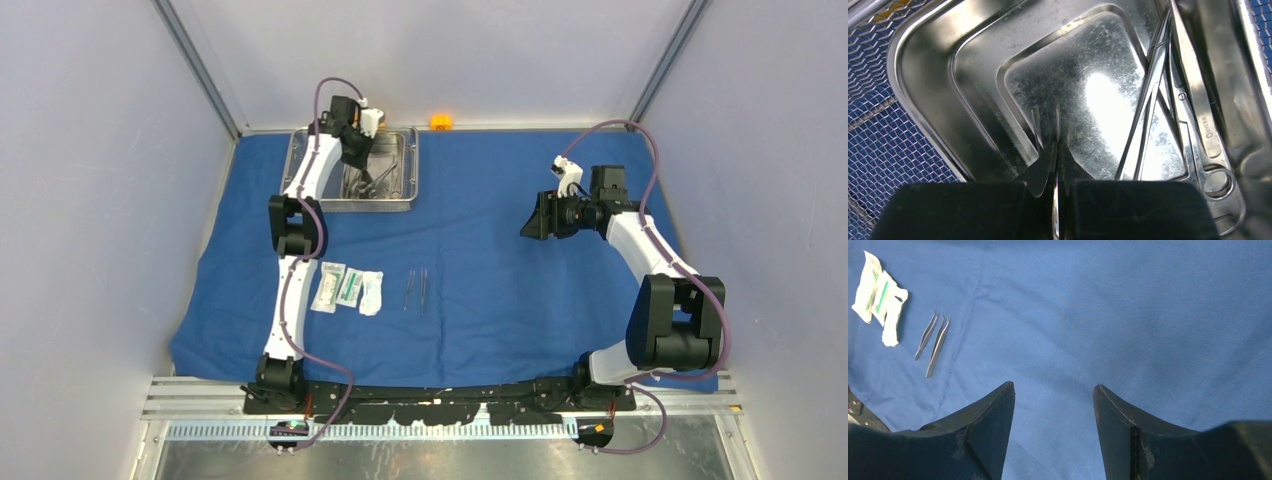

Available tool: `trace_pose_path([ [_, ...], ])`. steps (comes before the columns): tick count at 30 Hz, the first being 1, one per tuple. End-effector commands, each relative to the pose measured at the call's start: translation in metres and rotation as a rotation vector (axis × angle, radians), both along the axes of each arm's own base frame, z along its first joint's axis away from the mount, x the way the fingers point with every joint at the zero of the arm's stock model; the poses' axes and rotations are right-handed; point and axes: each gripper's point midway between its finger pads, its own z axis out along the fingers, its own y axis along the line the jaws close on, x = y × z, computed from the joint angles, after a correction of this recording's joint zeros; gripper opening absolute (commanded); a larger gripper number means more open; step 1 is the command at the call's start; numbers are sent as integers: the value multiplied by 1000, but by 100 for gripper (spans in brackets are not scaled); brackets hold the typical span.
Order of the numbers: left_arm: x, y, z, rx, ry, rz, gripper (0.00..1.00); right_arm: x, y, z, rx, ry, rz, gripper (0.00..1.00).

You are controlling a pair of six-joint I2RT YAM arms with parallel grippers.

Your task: Open and lay out the surgical kit

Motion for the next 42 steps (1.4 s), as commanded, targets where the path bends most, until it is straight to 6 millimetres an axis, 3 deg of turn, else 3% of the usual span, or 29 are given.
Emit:
trace_pose_path([
  [1,13,-10,85,-7,-186,-19,0,9,3,19,6,-63,19,64],
  [11,10,-29,130,-24,-272,-44,0,8,3,19,8,-63,21,63],
  [18,-5,-44,165,-101,-299,-14,0,9,3,20,7,-66,17,64],
  [22,-24,-56,182,-100,-297,24,0,9,3,22,9,-71,15,63],
  [25,-47,-70,192,-123,-284,42,0,9,3,27,10,-85,15,64],
  [30,-96,-105,185,-136,-216,34,0,8,4,34,18,-105,14,64],
  [38,-192,-164,162,-128,-174,51,0,6,4,41,16,-128,9,64],
  [42,-240,-190,139,-78,-110,79,0,6,3,50,11,-153,-8,63],
])
